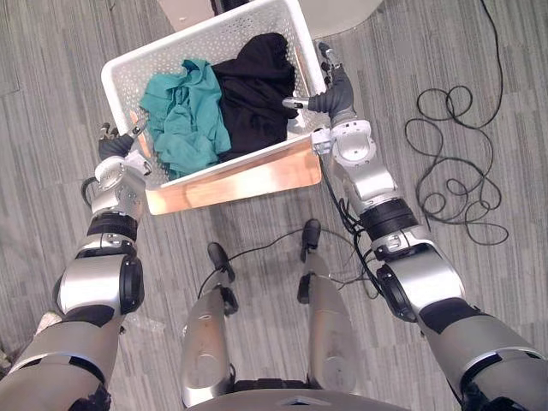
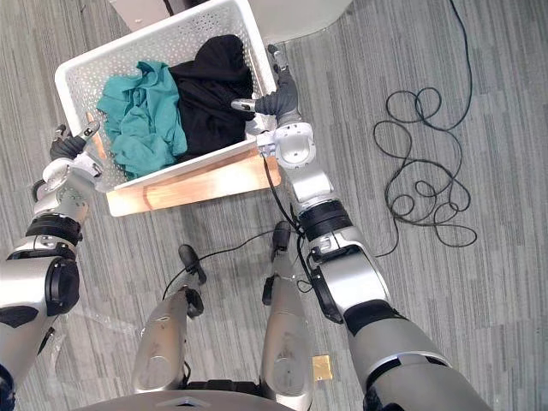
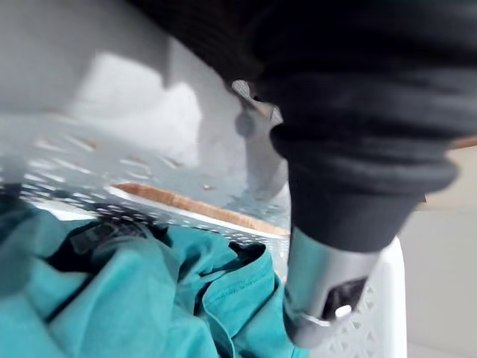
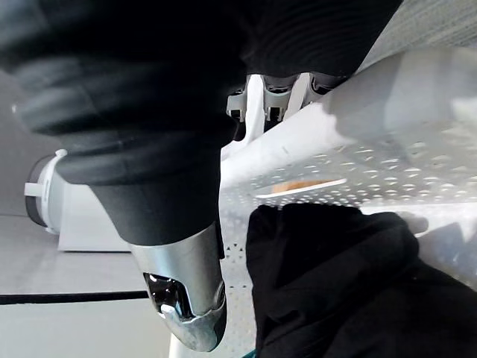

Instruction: Pick up the laundry basket with both hands and put the clothes into the washing machine.

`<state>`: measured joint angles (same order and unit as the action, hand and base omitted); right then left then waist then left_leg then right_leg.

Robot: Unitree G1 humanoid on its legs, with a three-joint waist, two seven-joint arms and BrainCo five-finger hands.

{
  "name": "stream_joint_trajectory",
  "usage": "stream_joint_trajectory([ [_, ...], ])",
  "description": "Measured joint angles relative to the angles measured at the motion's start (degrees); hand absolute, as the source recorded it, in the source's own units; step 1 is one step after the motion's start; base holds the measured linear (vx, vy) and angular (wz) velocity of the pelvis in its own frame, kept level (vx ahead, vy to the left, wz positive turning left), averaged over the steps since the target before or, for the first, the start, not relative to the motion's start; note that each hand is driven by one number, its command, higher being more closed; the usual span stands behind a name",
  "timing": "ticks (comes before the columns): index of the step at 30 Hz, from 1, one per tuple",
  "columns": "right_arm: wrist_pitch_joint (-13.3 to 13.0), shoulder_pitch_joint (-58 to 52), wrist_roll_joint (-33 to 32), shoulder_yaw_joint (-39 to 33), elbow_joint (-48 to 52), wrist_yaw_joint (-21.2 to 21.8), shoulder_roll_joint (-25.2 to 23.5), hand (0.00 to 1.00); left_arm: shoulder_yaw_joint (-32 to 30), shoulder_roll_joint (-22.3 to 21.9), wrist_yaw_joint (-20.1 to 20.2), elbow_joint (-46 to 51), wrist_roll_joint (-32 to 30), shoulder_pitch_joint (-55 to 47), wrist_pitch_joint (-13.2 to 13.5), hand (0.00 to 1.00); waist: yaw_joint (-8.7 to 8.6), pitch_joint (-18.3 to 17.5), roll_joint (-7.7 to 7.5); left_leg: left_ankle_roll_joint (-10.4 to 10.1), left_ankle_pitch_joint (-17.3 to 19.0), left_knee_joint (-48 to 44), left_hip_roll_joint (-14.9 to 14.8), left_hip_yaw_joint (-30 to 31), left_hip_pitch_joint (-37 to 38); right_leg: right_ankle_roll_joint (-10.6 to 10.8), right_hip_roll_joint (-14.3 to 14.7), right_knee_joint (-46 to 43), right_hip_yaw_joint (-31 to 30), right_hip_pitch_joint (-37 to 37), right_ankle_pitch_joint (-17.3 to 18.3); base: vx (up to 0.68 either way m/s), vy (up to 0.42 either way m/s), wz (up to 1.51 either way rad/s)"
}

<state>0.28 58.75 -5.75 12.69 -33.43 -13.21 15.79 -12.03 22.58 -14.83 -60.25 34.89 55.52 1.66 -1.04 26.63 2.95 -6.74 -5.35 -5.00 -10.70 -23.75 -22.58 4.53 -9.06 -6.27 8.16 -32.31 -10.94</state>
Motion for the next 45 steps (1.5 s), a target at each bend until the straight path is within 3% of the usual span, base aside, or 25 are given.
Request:
stream_joint_trajectory([
  [9,1.2,0.7,2.5,-1.4,-3.8,0.1,0.0,0.00,0.9,-0.5,-1.2,1.3,1.0,1.0,0.1,0.00,0.71,0.0,0.02,0.1,-1.9,2.4,0.3,0.1,-0.6,0.0,-0.2,-0.8,0.2,-1.8,0.0,0.00,-0.012,0.02],
  [10,1.3,0.7,3.2,-1.5,-3.8,0.2,0.0,0.00,0.9,-0.5,-1.2,1.4,1.0,1.0,0.1,1.00,0.77,0.0,0.02,0.0,-1.9,2.4,0.3,0.1,-0.6,0.0,-0.1,-0.9,0.2,-1.8,0.0,0.00,0.000,0.00],
  [11,1.5,0.7,4.0,-1.5,-3.9,0.3,0.0,1.00,0.9,-0.6,-1.4,1.5,1.0,1.0,0.1,1.00,0.85,0.0,0.03,0.0,-2.0,2.5,0.2,0.1,-0.6,0.0,-0.1,-0.9,0.2,-1.8,0.0,-0.01,-0.031,0.00],
  [34,3.0,0.4,3.2,-2.1,-3.4,0.2,2.6,1.00,4.9,-1.7,-2.2,3.8,2.1,0.9,-1.0,1.00,2.08,-0.1,0.07,-0.1,-2.8,2.9,0.2,0.1,-1.3,-0.8,-0.6,-3.5,0.5,-3.6,0.6,0.00,-0.010,0.01],
  [39,3.1,-3.0,-4.9,-2.1,-3.5,0.2,2.7,1.00,5.3,-3.4,-1.6,3.8,2.1,-2.2,-1.2,1.00,1.77,-0.1,0.07,-0.1,-2.8,2.9,0.2,0.2,1.0,-0.8,-0.6,-3.8,0.7,-1.3,1.1,0.00,-0.006,0.00],
  [45,2.9,-7.0,-10.1,-2.1,-3.6,0.4,2.6,1.00,6.7,-5.1,-1.0,4.3,2.5,-6.3,-1.2,1.00,1.63,-0.1,0.08,-0.4,-2.5,3.2,0.2,0.2,3.7,-0.9,-0.8,-5.0,0.8,0.9,2.1,0.00,0.000,0.00],
])
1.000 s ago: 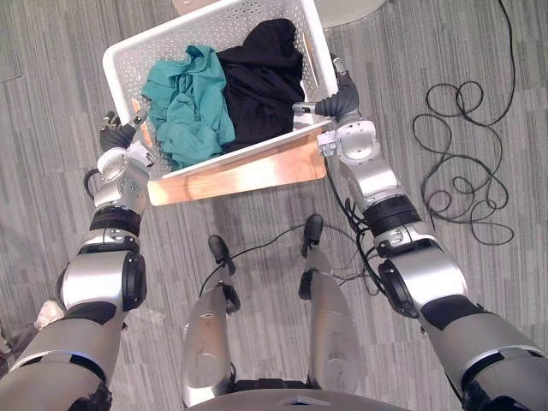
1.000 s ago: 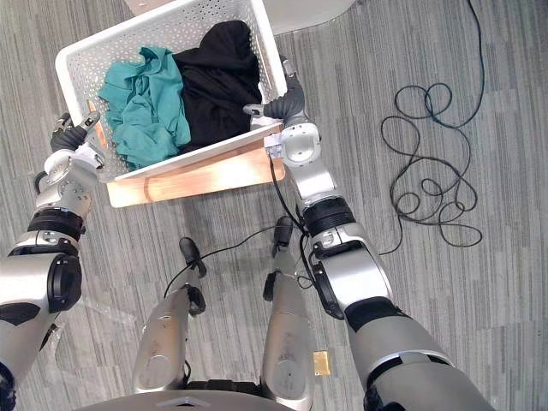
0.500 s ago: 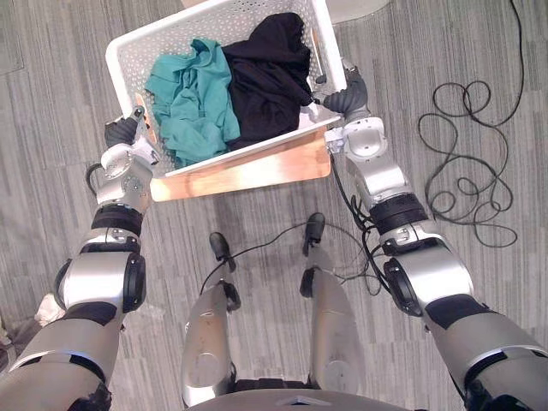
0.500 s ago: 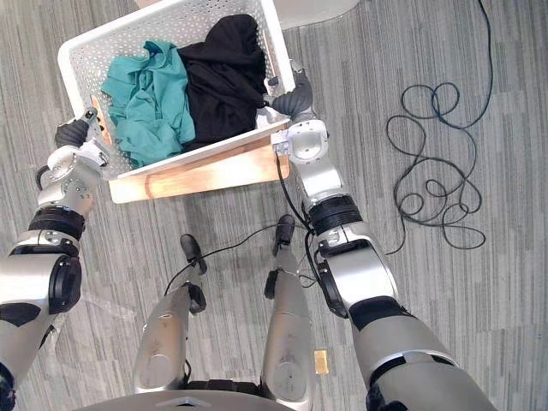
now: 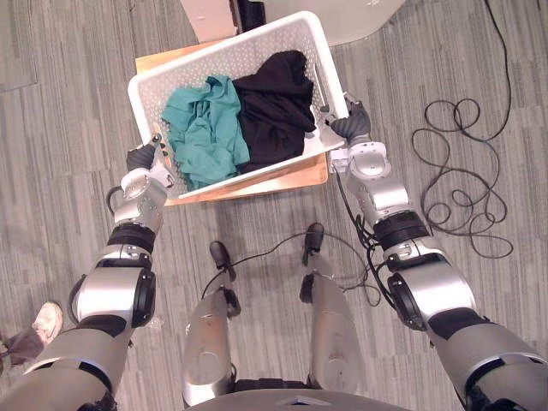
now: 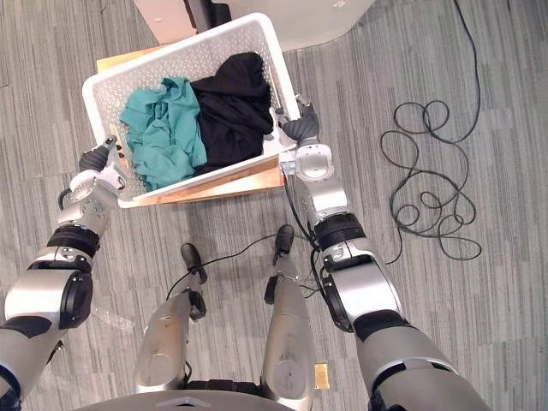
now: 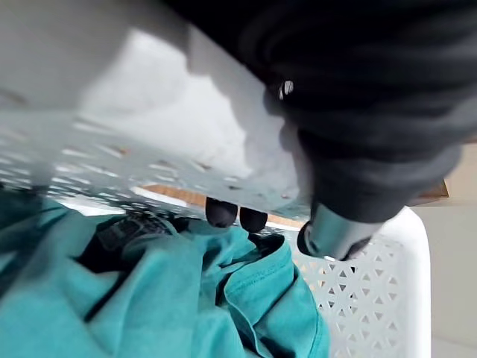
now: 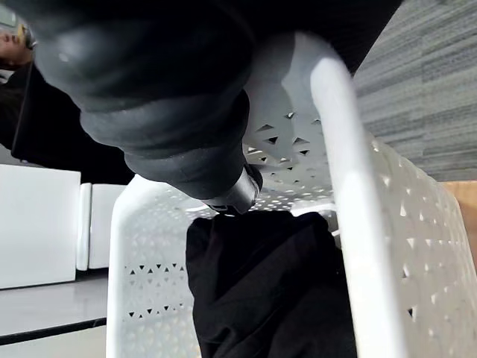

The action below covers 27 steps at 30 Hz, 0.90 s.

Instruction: Pick up the laundry basket with both hands and put the clothes into the washing machine.

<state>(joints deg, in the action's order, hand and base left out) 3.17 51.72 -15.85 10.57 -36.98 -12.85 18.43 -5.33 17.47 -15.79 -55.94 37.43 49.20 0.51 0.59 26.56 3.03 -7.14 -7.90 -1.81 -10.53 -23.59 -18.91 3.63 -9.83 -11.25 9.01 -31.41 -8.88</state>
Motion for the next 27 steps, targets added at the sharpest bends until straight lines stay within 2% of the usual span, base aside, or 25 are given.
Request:
stream_joint_trajectory([
  [5,0.0,-5.9,-2.7,0.2,0.5,0.8,0.1,1.00,4.4,-0.3,1.3,6.0,0.6,-7.9,0.2,1.00,-1.18,0.0,0.02,0.0,0.0,0.6,0.1,1.1,4.5,0.2,-0.2,-1.7,1.0,4.3,1.9,0.04,-0.012,0.08],
  [8,-0.3,-17.4,-4.9,0.0,7.5,1.7,0.2,1.00,7.3,-0.1,2.8,14.0,0.6,-17.3,1.1,1.00,-2.20,-0.1,0.05,-0.5,0.4,1.1,0.1,2.1,9.1,0.5,-0.3,-2.3,1.9,9.1,3.7,0.08,0.005,0.14],
  [12,-0.4,-27.0,-6.1,-0.2,12.0,3.9,0.3,1.00,10.0,-0.2,4.4,14.8,0.7,-24.1,2.0,1.00,-3.89,-0.9,0.15,-0.7,1.2,2.3,0.3,2.9,12.6,1.2,0.2,-1.6,2.8,13.0,4.8,0.03,0.002,0.08],
  [15,-0.6,-37.4,-6.5,-3.0,12.7,6.7,-0.5,1.00,11.3,-2.5,7.1,14.7,0.5,-31.3,1.8,1.00,-4.63,-6.1,0.48,-0.5,0.2,5.5,0.8,2.3,15.3,1.8,0.5,0.2,2.8,14.9,4.7,0.08,0.013,-0.04],
  [17,-0.6,-41.3,-6.6,-4.7,12.7,7.1,-1.3,1.00,11.9,-3.6,8.0,14.8,0.5,-34.0,1.8,1.00,-5.48,-7.7,0.44,-0.5,0.3,5.9,0.9,2.4,17.3,2.1,0.5,0.7,3.0,17.2,5.0,0.13,0.013,0.03],
  [21,-1.0,-49.2,-6.6,-6.8,12.8,7.9,-3.0,1.00,12.0,-6.7,8.8,15.2,0.6,-41.8,1.9,1.00,-6.23,-14.4,0.31,-0.9,2.5,4.8,0.5,1.6,20.9,2.5,0.8,1.0,2.5,20.8,6.4,0.10,0.022,-0.09],
  [25,-2.0,-51.9,-6.3,-7.4,12.8,8.3,-3.6,1.00,11.5,-9.1,8.9,15.4,0.8,-47.0,2.0,1.00,-5.98,-17.1,0.41,-0.9,5.9,-0.9,-1.6,1.5,20.3,2.3,2.0,1.8,2.4,22.6,7.4,0.03,-0.015,-0.10],
  [26,-2.2,-52.5,-6.3,-7.6,12.5,8.6,-3.7,1.00,11.3,-9.8,8.9,15.4,0.9,-48.5,2.0,1.00,-5.74,-17.3,0.56,0.4,8.1,-4.5,-3.0,1.5,19.4,2.3,2.7,2.6,2.5,23.5,7.5,-0.02,-0.062,-0.15],
  [27,-2.2,-53.3,-6.3,-7.9,12.4,8.7,-3.6,1.00,11.5,-10.5,9.1,15.4,1.2,-49.9,2.0,1.00,-5.19,-17.5,0.68,3.2,10.3,-8.0,-4.0,1.5,18.4,2.2,3.4,2.8,2.5,24.2,7.5,-0.04,-0.069,-0.13],
])
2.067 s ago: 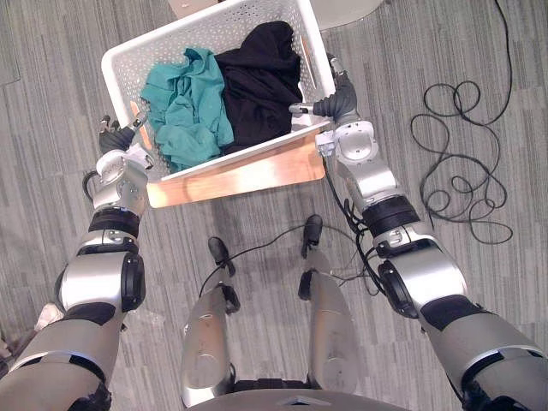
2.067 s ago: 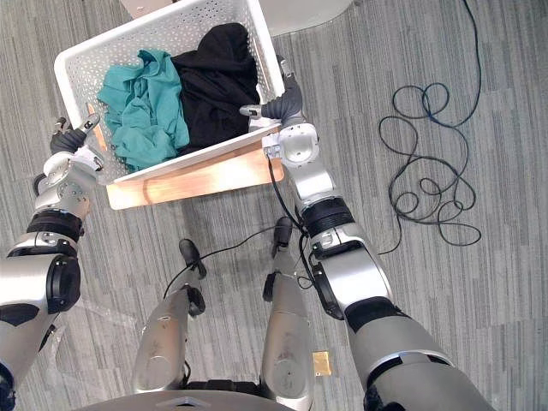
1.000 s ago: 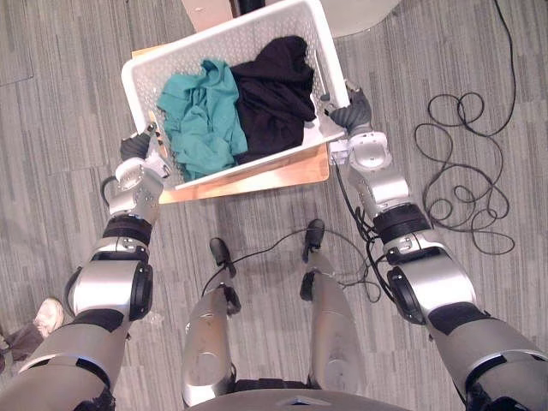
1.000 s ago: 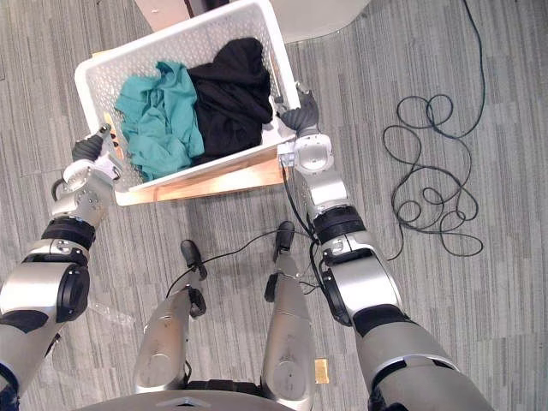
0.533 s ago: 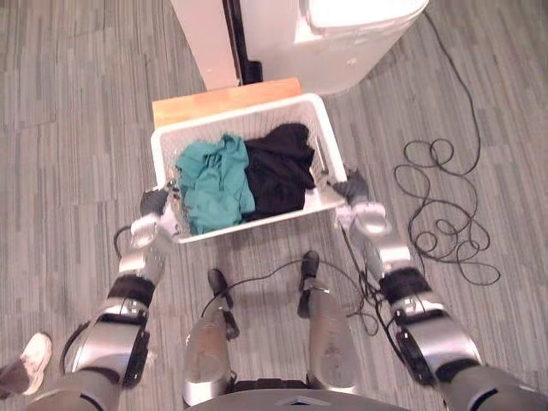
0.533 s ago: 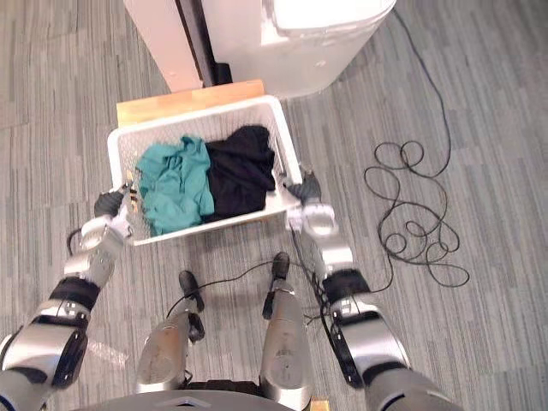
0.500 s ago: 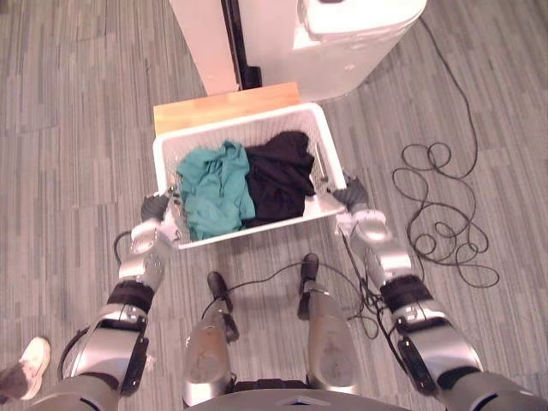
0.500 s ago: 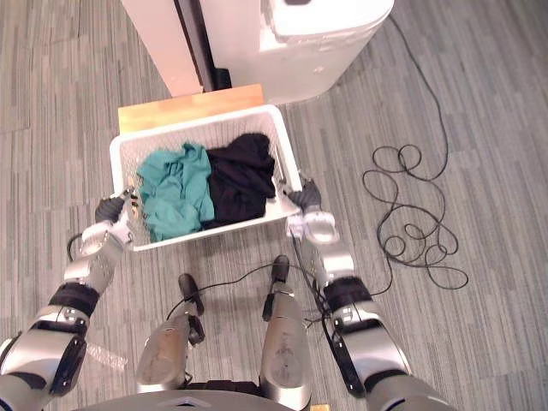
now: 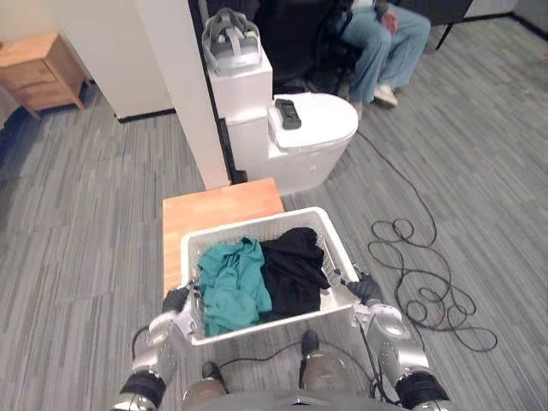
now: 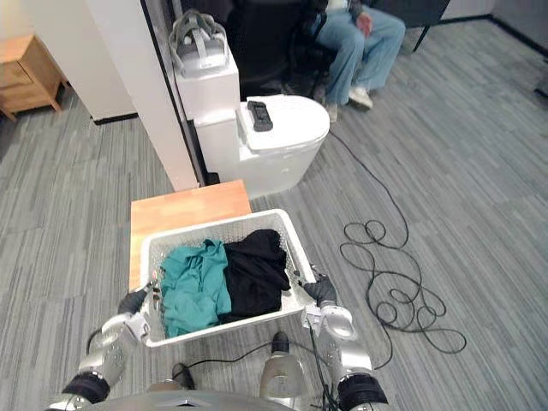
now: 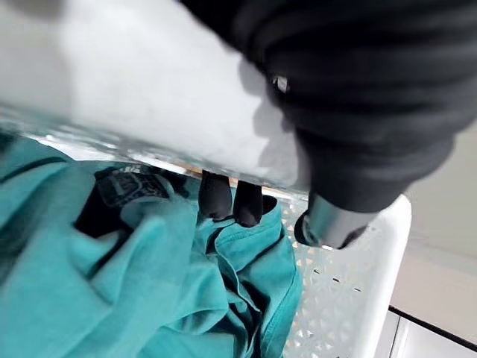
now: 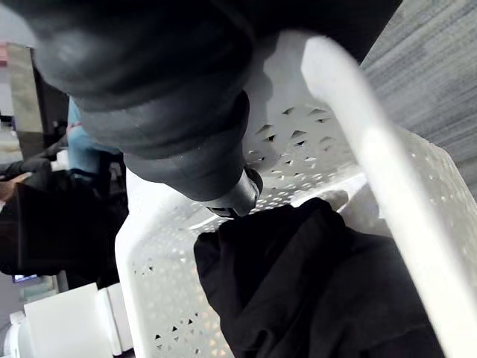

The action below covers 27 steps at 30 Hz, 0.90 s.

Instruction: Pick up the laundry basket with both hands and put the clothes into the washing machine.

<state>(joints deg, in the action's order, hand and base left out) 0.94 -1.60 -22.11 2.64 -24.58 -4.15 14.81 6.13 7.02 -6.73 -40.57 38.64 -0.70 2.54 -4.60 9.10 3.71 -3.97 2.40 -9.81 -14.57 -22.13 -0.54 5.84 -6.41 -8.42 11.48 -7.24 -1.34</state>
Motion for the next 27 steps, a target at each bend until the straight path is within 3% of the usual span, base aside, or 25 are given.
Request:
stream_joint_trajectory([
  [2,0.0,-1.4,0.0,-0.5,-0.4,0.1,0.4,1.00,0.6,-0.8,0.2,0.0,0.0,-2.0,0.0,1.00,0.31,-0.4,0.75,4.2,1.9,-3.3,-1.2,1.0,-1.5,-0.5,0.9,-0.2,0.3,0.9,0.2,-0.03,-0.064,0.04],
  [4,0.0,-2.4,0.0,-1.6,-1.2,0.3,-0.6,1.00,0.9,-1.0,1.1,0.0,0.0,-3.3,-0.2,1.00,0.51,-0.6,0.74,3.1,-0.1,-4.9,-1.0,1.6,-1.3,-1.5,0.6,-0.7,0.6,1.2,0.6,-0.02,-0.044,0.11],
  [5,0.0,-3.0,0.0,-3.1,-1.7,0.4,-0.9,1.00,0.8,-2.0,1.3,-0.1,0.0,-3.8,-0.4,1.00,1.42,-0.4,1.11,0.9,4.7,-19.7,-1.2,2.7,-4.4,-2.7,-0.2,-2.2,1.0,1.2,0.4,-0.05,-0.001,-0.08],
  [7,-0.1,-4.2,0.0,-4.1,-1.6,0.4,-1.1,1.00,0.9,-2.9,1.6,0.1,0.0,-4.9,-0.3,1.00,1.53,-0.9,1.95,-1.2,8.4,-31.6,0.2,5.0,-5.1,-2.7,-0.1,-3.5,0.4,1.9,0.3,-0.06,0.108,-0.16],
  [8,-0.3,-4.8,0.0,-4.8,-1.3,0.5,-1.7,1.00,0.9,-2.8,2.0,0.1,0.0,-5.1,-0.3,1.00,1.15,-1.5,2.73,-1.6,9.8,-31.4,0.9,6.6,-4.3,-2.6,0.6,-3.8,-0.1,2.4,0.4,-0.04,0.133,-0.14],
  [10,-0.8,-4.9,-0.1,-5.7,-1.0,0.4,-3.5,1.00,0.5,-1.9,1.9,1.2,0.0,-5.0,-0.2,1.00,0.15,-2.8,2.63,-3.2,11.5,-26.1,3.8,10.8,-3.0,-2.3,0.8,-3.1,-1.3,1.7,-0.3,-0.07,0.096,-0.08],
  [11,-1.4,-5.0,-0.1,-5.7,-0.9,0.4,-4.7,1.00,0.1,-1.1,1.9,2.8,-0.2,-4.9,-0.1,1.00,-0.61,-3.4,1.79,-2.7,14.3,-19.9,5.9,13.5,-1.1,-2.1,0.4,-2.8,-1.1,-0.1,-1.2,-0.17,0.160,-0.02],
  [12,-1.9,-4.7,-0.2,-6.2,-1.0,0.4,-5.3,1.00,-0.1,-0.6,1.8,4.0,-0.6,-3.7,-0.1,1.00,-0.61,-3.4,1.75,-0.9,16.9,-15.2,6.8,14.7,-0.2,-2.2,0.3,-3.7,-1.3,-2.4,-1.9,-0.20,0.162,-0.10],
  [13,-1.9,-4.6,-0.3,-6.6,-1.0,0.3,-6.1,1.00,-0.1,-0.1,1.6,3.8,-0.8,-2.9,-0.1,1.00,-0.19,-2.8,0.53,-0.9,16.0,-14.7,7.6,14.2,-0.4,-1.7,-0.7,-4.2,-2.3,-2.8,-2.0,-0.26,0.141,-0.08],
  [15,-1.9,-5.8,-0.5,-8.2,-0.2,0.2,-8.9,1.00,0.4,1.9,1.3,3.9,-1.8,-2.3,-0.2,1.00,-2.10,-2.2,-3.03,0.3,13.9,-11.9,10.0,14.9,-1.0,0.3,-1.8,-1.3,-3.3,-2.7,-3.0,-0.29,0.044,0.16],
  [19,-2.1,-7.7,-1.5,-8.5,1.3,-0.1,-10.5,1.00,1.1,3.1,1.6,3.9,-4.2,-1.2,-0.2,1.00,-2.64,-1.3,-5.66,1.6,11.0,-7.9,11.2,14.2,-2.4,7.1,-1.3,4.2,-6.4,-3.2,1.0,-0.14,0.045,-0.07],
  [21,-2.1,-8.3,-2.3,-8.4,1.4,-0.1,-11.2,1.00,1.4,4.0,2.1,3.9,-6.5,-1.0,-0.3,1.00,-2.57,-1.1,-6.61,2.7,8.8,-6.8,10.7,10.9,-3.1,10.7,0.0,6.2,-8.9,-4.9,5.9,-0.07,0.043,-0.59],
  [22,-2.1,-8.4,-2.3,-8.4,1.3,-0.2,-11.4,1.00,1.4,3.7,2.1,3.9,-6.9,-1.0,-0.4,1.00,-2.45,-1.0,-6.48,3.8,7.9,-6.4,9.6,9.7,-3.1,9.9,0.5,6.0,-8.9,-5.1,6.8,-0.10,-0.008,-0.96],
  [23,-2.1,-8.7,-2.3,-8.4,1.4,-0.2,-12.0,1.00,0.6,3.9,2.1,3.9,-7.9,-0.9,-0.5,1.00,-2.23,-0.9,-6.38,3.8,7.3,-5.8,7.8,6.8,-3.2,4.6,1.4,3.0,-7.3,-7.0,4.0,-0.12,-0.036,-1.08],
  [24,-2.2,-8.9,-2.3,-8.2,1.4,-0.2,-12.7,1.00,0.0,4.3,2.1,3.9,-8.2,-0.7,-0.5,1.00,-1.94,-0.9,-6.36,3.2,7.0,-5.8,6.1,4.3,-2.9,-1.0,1.6,-6.6,-2.8,-9.2,1.8,-0.08,-0.011,-1.04],
  [25,-2.3,-8.9,-2.3,-8.2,1.5,-0.2,-13.1,1.00,-0.3,4.5,2.2,4.0,-8.4,-0.6,-0.5,1.00,-1.97,-0.9,-6.82,3.2,7.0,-6.0,5.8,3.1,-2.2,-2.8,0.6,-12.6,-0.1,-9.5,2.1,0.02,0.027,-0.97],
  [26,-2.3,-9.7,-2.3,-8.2,1.6,-0.3,-13.5,1.00,-0.9,4.5,2.1,4.9,-8.6,-0.9,-0.7,1.00,-2.17,-1.8,-9.04,2.9,8.6,-8.6,6.7,0.1,-1.7,-3.8,-1.8,-18.6,3.7,-8.5,-0.9,-0.11,0.044,-1.59],
  [27,-2.5,-7.1,-2.3,-7.1,1.3,-0.1,-12.6,1.00,-2.9,4.1,2.0,6.3,-8.6,-1.0,-0.8,1.00,-1.64,-2.0,-8.80,3.2,10.1,-8.9,5.7,-3.2,-2.1,-4.6,1.1,-11.2,5.0,-7.9,-3.9,-0.11,0.037,-1.95],
])
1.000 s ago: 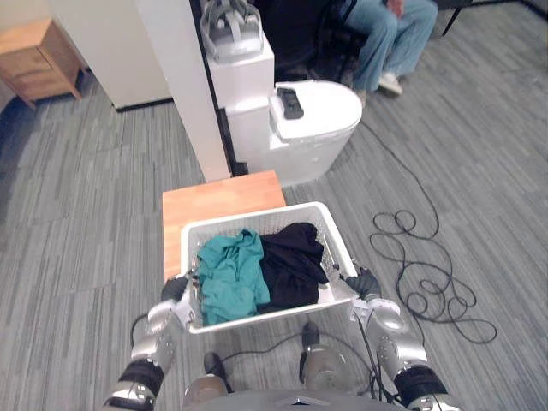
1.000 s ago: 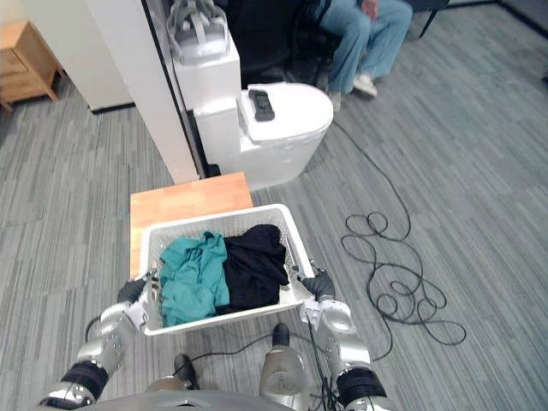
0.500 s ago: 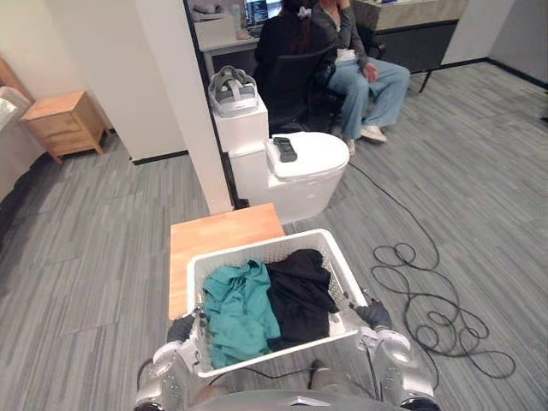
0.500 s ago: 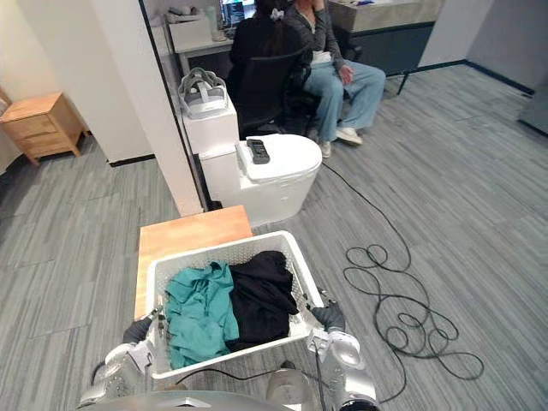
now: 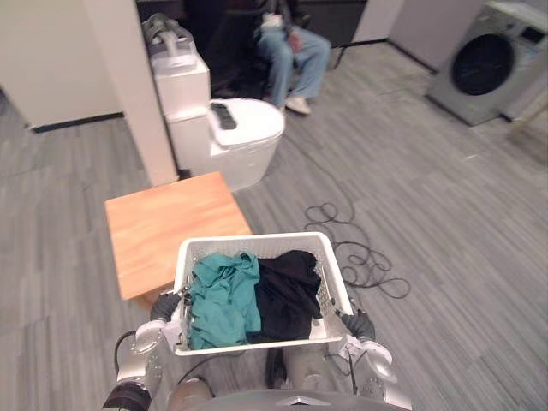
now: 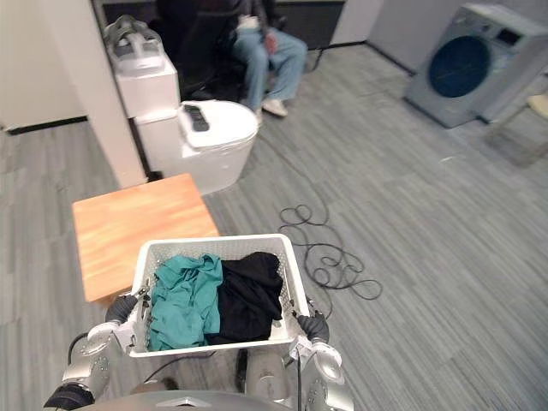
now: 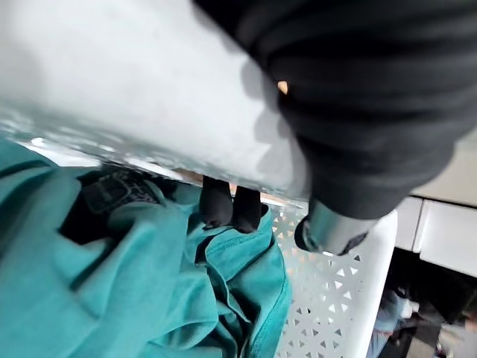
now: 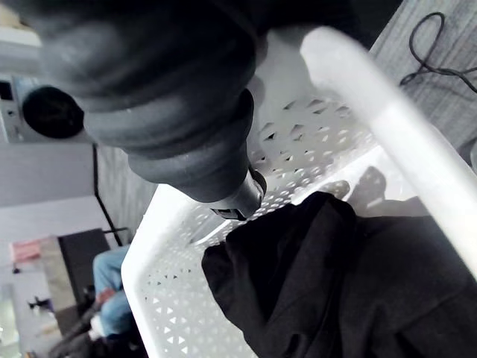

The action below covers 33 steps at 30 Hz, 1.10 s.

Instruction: Pick up the laundry basket with both hands and put the clothes into the washing machine.

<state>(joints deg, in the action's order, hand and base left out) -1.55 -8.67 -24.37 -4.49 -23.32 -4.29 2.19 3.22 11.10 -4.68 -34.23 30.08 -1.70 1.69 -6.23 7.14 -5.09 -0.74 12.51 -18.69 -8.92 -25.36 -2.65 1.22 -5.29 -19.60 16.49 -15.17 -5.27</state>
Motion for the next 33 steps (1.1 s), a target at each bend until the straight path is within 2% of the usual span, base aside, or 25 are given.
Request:
stream_joint_trajectory([
  [1,0.0,1.4,0.0,0.0,0.0,0.1,0.3,1.00,-0.5,-0.3,0.1,0.4,0.0,0.0,0.0,1.00,0.90,-0.4,0.68,-0.1,-0.6,1.7,-1.4,-2.6,0.7,0.7,2.4,6.2,-1.6,1.5,-3.3,-0.17,0.001,-2.11],
  [2,0.0,2.3,0.0,0.0,0.0,0.1,0.6,1.00,-0.7,-0.6,0.2,0.7,0.1,-0.5,0.3,1.00,1.44,-0.4,0.92,0.1,-1.5,2.5,-2.4,-6.6,1.6,-1.9,1.9,4.5,-0.6,1.4,-1.2,-0.07,-0.031,-1.64],
  [3,-0.7,2.6,0.0,-0.2,0.0,0.0,0.8,1.00,-0.4,-0.9,0.2,2.0,0.1,-0.2,0.3,1.00,0.76,-0.4,0.98,-0.2,-2.2,3.1,-2.7,-9.7,2.9,-3.3,-1.2,-4.6,3.3,1.9,7.1,-0.08,-0.033,-1.50],
  [5,-0.8,2.8,0.0,0.1,-0.1,0.1,1.7,1.00,-0.1,-1.3,0.2,3.3,0.0,-1.0,0.8,1.00,1.18,-1.5,1.15,-0.2,-2.3,2.4,-4.3,-16.5,3.8,-2.0,-6.5,-8.6,6.3,4.5,12.8,-0.08,-0.064,-1.60],
  [7,-0.9,4.0,0.1,2.2,-0.1,0.1,3.2,1.00,-0.4,-1.2,0.1,3.3,0.1,-2.2,1.0,1.00,2.17,-2.6,1.97,-1.1,-2.8,1.7,-7.3,-22.6,3.9,-1.8,-9.8,-6.0,11.2,5.4,12.3,-0.09,-0.182,-1.95],
  [9,-0.9,5.2,0.2,3.2,-0.1,0.1,3.5,1.00,-0.5,-0.6,0.1,3.3,0.2,-2.8,1.2,1.00,3.49,-3.1,1.62,-3.3,-4.0,1.8,-9.1,-28.8,4.8,-0.4,-12.7,-0.3,16.3,5.9,6.0,-0.09,-0.331,-1.92],
  [10,-0.9,5.6,0.4,3.4,-0.1,0.0,4.4,1.00,-0.3,-0.7,0.1,2.5,0.3,-2.6,1.1,1.00,3.34,-3.3,1.99,-4.4,-6.3,3.0,-10.0,-31.5,5.8,1.3,-9.7,4.2,15.4,6.2,4.7,-0.06,-0.321,-1.26],
  [13,-0.8,4.0,0.7,2.8,-0.1,0.1,7.9,1.00,1.9,-3.8,0.4,1.7,-0.2,-2.1,1.0,1.00,2.28,-3.2,5.22,-4.8,-8.8,5.7,-11.0,-31.5,8.2,0.4,-5.3,8.0,12.0,7.6,4.5,-0.06,-0.255,-0.83],
  [14,-0.8,2.5,0.7,1.5,0.1,0.1,8.3,1.00,2.4,-4.8,1.0,1.1,-1.2,-1.6,1.0,1.00,2.17,-3.6,5.91,-5.1,-9.0,4.0,-13.0,-31.6,9.1,-0.1,-3.5,9.2,10.9,8.6,5.0,-0.04,-0.218,-0.54],
  [16,-0.8,0.3,0.7,1.2,2.7,0.1,7.8,1.00,2.7,-4.6,1.4,-0.6,-1.6,-0.2,1.0,1.00,1.95,-3.3,5.75,-5.2,-9.0,-3.0,-17.9,-31.6,9.7,-0.7,-0.8,10.4,9.3,10.3,7.2,-0.07,-0.252,-0.62],
  [17,-0.8,-1.2,0.7,1.4,5.1,0.1,7.4,1.00,2.7,-4.4,1.4,-0.9,-1.6,-0.2,1.0,1.00,1.84,-3.1,5.95,-4.2,-9.5,-10.0,-22.6,-31.6,9.7,-1.7,1.5,11.5,8.2,11.5,8.0,-0.09,-0.238,-0.80],
  [18,-1.0,-2.7,0.7,1.4,7.1,0.1,7.3,1.00,2.8,-4.2,1.4,-0.8,-1.5,-0.5,1.0,1.00,2.20,-2.6,6.61,0.9,-11.2,-17.4,-27.7,-30.8,9.6,-2.3,3.7,12.6,6.4,12.9,8.5,-0.06,-0.150,-0.83],
  [19,-1.2,-3.2,0.7,1.3,7.4,0.1,7.0,1.00,2.8,-4.2,1.4,-0.8,-1.4,-0.9,1.0,1.00,2.64,-2.4,6.70,4.2,-12.8,-20.7,-29.5,-30.1,9.5,-2.6,4.5,13.0,5.5,13.8,8.6,-0.02,-0.131,-0.90],
  [20,-1.2,-4.1,0.7,1.3,8.3,0.1,6.8,1.00,2.9,-4.2,1.4,-0.6,-1.0,-1.9,1.1,1.00,3.00,-2.1,7.07,9.2,-16.9,-25.6,-31.8,-25.6,8.4,-3.0,5.5,13.7,3.4,15.5,8.9,0.02,-0.071,-0.91],
  [21,-1.3,-4.7,0.7,1.1,9.2,0.0,8.0,1.00,3.3,-5.2,1.3,-0.4,-0.8,-3.1,1.1,1.00,2.82,-1.6,7.65,7.4,-16.5,-32.1,-30.2,-17.2,4.0,-3.5,5.4,13.7,1.0,16.0,9.2,0.03,-0.064,-0.75],
  [22,-1.3,-4.7,0.7,1.0,9.2,0.0,8.2,1.00,3.4,-5.4,1.4,-0.2,-0.8,-3.4,1.1,1.00,2.77,-1.5,7.85,6.8,-15.4,-33.3,-29.0,-15.1,2.6,-3.6,5.2,13.7,0.3,15.9,9.2,0.05,0.028,-0.69],
  [23,-1.3,-4.6,0.6,1.0,9.4,-0.1,8.9,1.00,3.4,-6.3,1.3,0.2,-0.2,-4.2,1.2,1.00,2.96,-1.3,8.18,3.2,-10.6,-35.3,-22.4,-8.4,-1.8,-3.9,4.2,13.7,-2.2,15.6,9.1,0.07,0.066,-0.61],
  [24,-1.3,-4.6,0.6,1.4,9.4,-0.1,9.2,1.00,3.0,-6.8,1.3,0.7,0.2,-5.3,1.2,1.00,3.34,-1.2,8.05,1.3,-6.8,-33.6,-16.0,-3.3,-4.7,-3.8,3.1,13.6,-4.3,15.1,9.1,0.07,0.078,-0.84],
  [26,-1.2,-4.6,0.6,3.4,9.2,0.3,9.7,1.00,1.9,-6.8,1.3,2.4,0.3,-8.1,1.5,1.00,4.70,-0.5,8.23,-0.3,-3.3,-22.6,-8.1,2.3,-7.8,-3.8,2.4,15.7,-8.0,15.1,9.2,0.08,0.089,-1.12],
  [27,-1.2,-4.6,0.6,4.2,9.2,0.5,10.2,1.00,1.1,-7.0,1.2,2.2,0.4,-8.8,1.5,1.00,5.03,-0.8,8.93,-0.3,-3.4,-14.7,-7.4,3.2,-9.0,-3.4,2.8,18.1,-8.6,15.6,9.3,0.15,0.077,-1.31],
  [28,-1.1,-4.1,0.6,4.4,9.7,0.8,11.2,1.00,0.4,-8.2,1.3,2.4,0.7,-9.0,1.9,1.00,5.92,-0.1,12.20,-2.0,-4.6,-2.2,-9.4,5.4,-10.3,-0.8,5.2,9.5,-10.3,12.4,10.8,0.16,0.078,-0.82],
  [29,-1.1,-4.1,0.6,4.4,9.9,0.8,10.8,1.00,0.3,-7.5,1.4,3.6,0.8,-9.0,2.2,1.00,5.49,0.5,11.83,-3.4,-5.0,2.8,-9.5,7.1,-10.9,-2.0,4.5,3.2,-10.9,11.0,13.8,0.22,0.103,-0.42],
  [30,-1.1,-3.8,0.6,4.0,8.8,0.8,10.5,1.00,0.1,-7.9,1.4,2.8,0.8,-8.4,2.5,1.00,4.79,1.8,12.19,-5.6,-9.3,7.2,-9.5,9.3,-11.0,-0.6,3.9,1.4,-10.6,12.0,18.7,0.18,0.170,-0.03],
  [31,-0.4,-3.8,0.7,3.0,8.0,0.0,10.6,1.00,0.8,-8.9,1.0,1.9,0.9,-8.1,2.1,1.00,4.33,1.8,12.40,-7.0,-12.5,7.6,-8.3,9.3,-10.1,0.6,2.2,1.7,-10.5,13.1,19.9,0.26,0.238,0.00],
  [33,-0.6,-3.7,1.3,2.8,8.8,0.4,11.5,1.00,1.1,-9.2,1.2,2.0,1.1,-8.0,2.1,1.00,4.16,1.7,12.03,-5.6,-13.2,3.8,-6.1,7.4,-11.5,3.0,-1.2,3.5,-11.4,14.0,20.3,0.37,0.422,-0.17],
])
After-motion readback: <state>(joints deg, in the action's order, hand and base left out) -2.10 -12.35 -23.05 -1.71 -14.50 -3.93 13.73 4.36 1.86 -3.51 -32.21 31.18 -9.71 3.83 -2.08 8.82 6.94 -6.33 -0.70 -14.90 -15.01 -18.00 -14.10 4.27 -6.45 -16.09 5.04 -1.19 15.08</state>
